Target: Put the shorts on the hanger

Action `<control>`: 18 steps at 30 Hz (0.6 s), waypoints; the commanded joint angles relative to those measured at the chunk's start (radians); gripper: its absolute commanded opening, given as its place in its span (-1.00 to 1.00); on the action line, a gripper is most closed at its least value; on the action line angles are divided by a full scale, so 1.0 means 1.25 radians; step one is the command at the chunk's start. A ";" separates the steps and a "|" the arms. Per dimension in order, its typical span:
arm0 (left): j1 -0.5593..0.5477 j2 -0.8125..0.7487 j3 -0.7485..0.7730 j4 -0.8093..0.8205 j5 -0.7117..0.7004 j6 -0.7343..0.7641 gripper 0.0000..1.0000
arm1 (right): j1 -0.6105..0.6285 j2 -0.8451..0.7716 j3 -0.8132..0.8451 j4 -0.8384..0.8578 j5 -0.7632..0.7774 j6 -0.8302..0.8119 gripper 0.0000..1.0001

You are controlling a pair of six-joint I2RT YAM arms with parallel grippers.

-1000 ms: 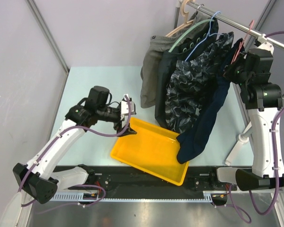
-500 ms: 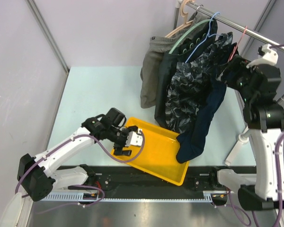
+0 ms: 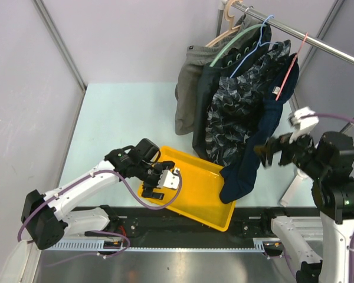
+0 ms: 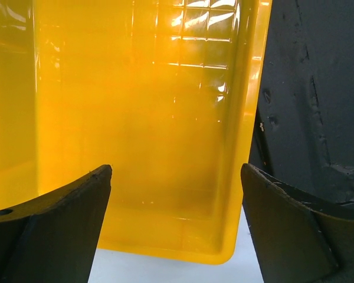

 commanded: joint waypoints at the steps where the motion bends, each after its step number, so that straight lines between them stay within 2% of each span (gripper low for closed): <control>1: -0.006 -0.028 0.042 0.012 0.056 -0.039 0.91 | 0.004 -0.065 -0.022 -0.264 -0.206 -0.393 0.99; 2: -0.006 -0.044 0.044 0.017 0.056 -0.046 0.92 | 0.004 -0.074 -0.027 -0.293 -0.219 -0.477 1.00; 8: -0.006 -0.059 0.102 0.026 0.031 -0.074 0.93 | -0.004 -0.069 -0.098 -0.423 -0.221 -0.645 0.99; 11: -0.006 -0.059 0.123 0.012 0.029 -0.069 0.93 | 0.009 -0.096 -0.164 -0.423 -0.184 -0.791 0.95; 12: -0.006 -0.057 0.127 0.005 0.030 -0.065 0.93 | 0.015 -0.121 -0.179 -0.423 -0.180 -0.894 0.94; 15: -0.006 -0.051 0.132 0.001 0.050 -0.067 0.94 | 0.035 -0.128 -0.208 -0.423 -0.221 -0.992 0.92; 18: -0.006 -0.043 0.132 0.012 0.067 -0.091 0.95 | 0.045 -0.075 -0.233 -0.423 -0.262 -1.077 0.89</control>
